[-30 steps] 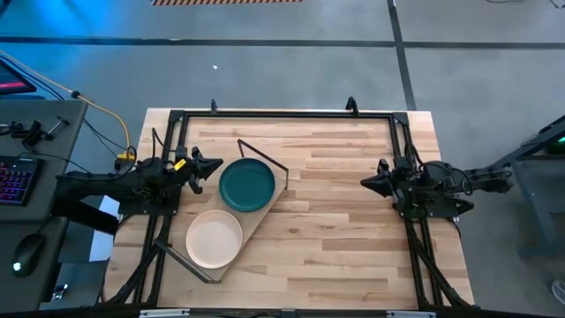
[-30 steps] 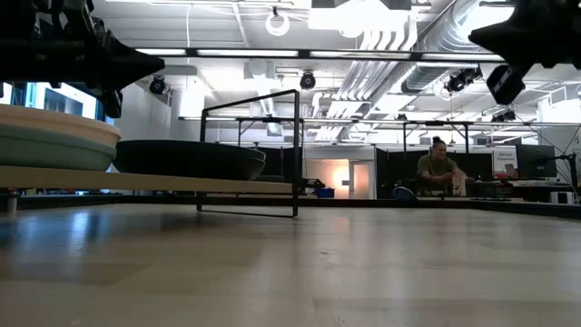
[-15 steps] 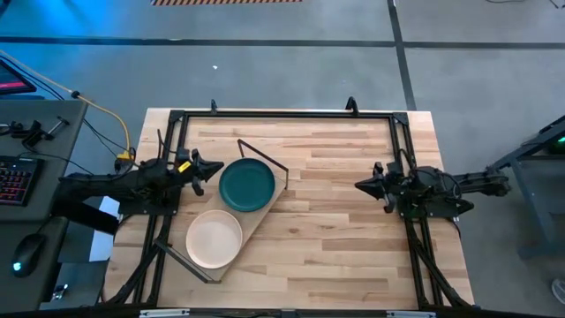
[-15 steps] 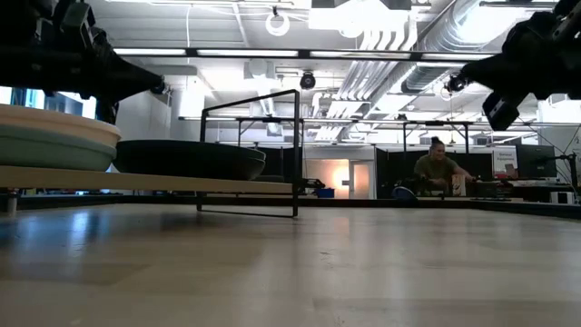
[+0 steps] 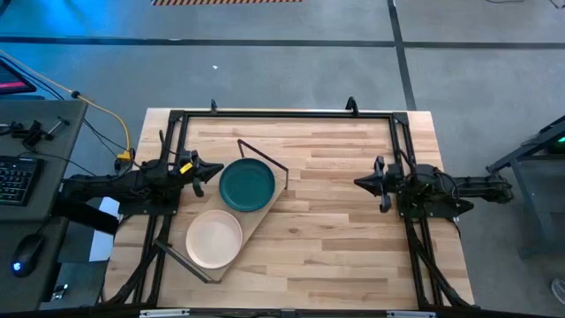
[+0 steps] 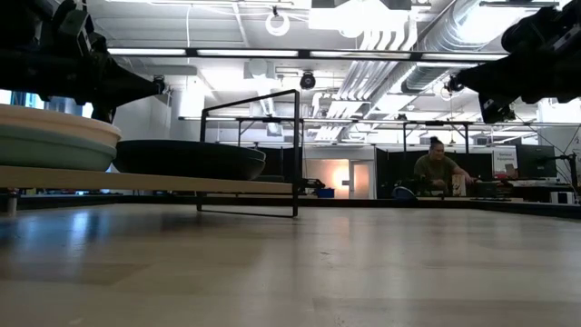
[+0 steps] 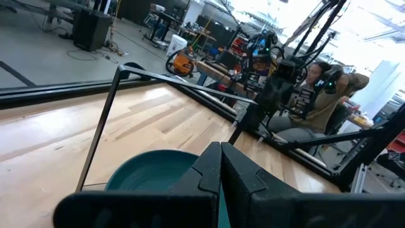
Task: Place and stack plates onto a shelf
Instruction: Return to Home Position
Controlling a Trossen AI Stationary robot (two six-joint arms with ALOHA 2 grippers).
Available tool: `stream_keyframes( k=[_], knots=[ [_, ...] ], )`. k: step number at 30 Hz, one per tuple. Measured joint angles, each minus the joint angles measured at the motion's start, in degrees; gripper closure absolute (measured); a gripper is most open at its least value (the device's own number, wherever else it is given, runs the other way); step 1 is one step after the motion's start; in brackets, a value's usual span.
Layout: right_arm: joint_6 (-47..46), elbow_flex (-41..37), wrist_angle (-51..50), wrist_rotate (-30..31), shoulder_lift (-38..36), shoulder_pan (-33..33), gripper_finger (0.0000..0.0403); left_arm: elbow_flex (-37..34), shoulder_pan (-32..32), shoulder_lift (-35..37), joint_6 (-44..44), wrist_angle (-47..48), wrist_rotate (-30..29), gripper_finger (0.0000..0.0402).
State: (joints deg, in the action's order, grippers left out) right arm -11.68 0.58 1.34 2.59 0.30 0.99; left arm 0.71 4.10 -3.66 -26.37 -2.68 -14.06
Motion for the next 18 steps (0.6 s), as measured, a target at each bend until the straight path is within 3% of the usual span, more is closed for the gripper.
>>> stream_keyframes(
  k=[8,13,18],
  knots=[
    [0.6,0.0,-0.2,-0.8,0.0,0.0,0.0403,0.0,0.0,0.0,0.0,0.0,0.0,0.0401],
    [9.3,0.0,-0.3,-1.7,1.2,0.0,0.0403,0.0,0.0,0.0,0.0,0.0,0.0,0.0401],
    [7.4,0.0,-0.3,-1.7,2.7,0.0,0.0403,0.0,0.0,0.0,0.0,0.0,0.0,0.0401]
  ],
)
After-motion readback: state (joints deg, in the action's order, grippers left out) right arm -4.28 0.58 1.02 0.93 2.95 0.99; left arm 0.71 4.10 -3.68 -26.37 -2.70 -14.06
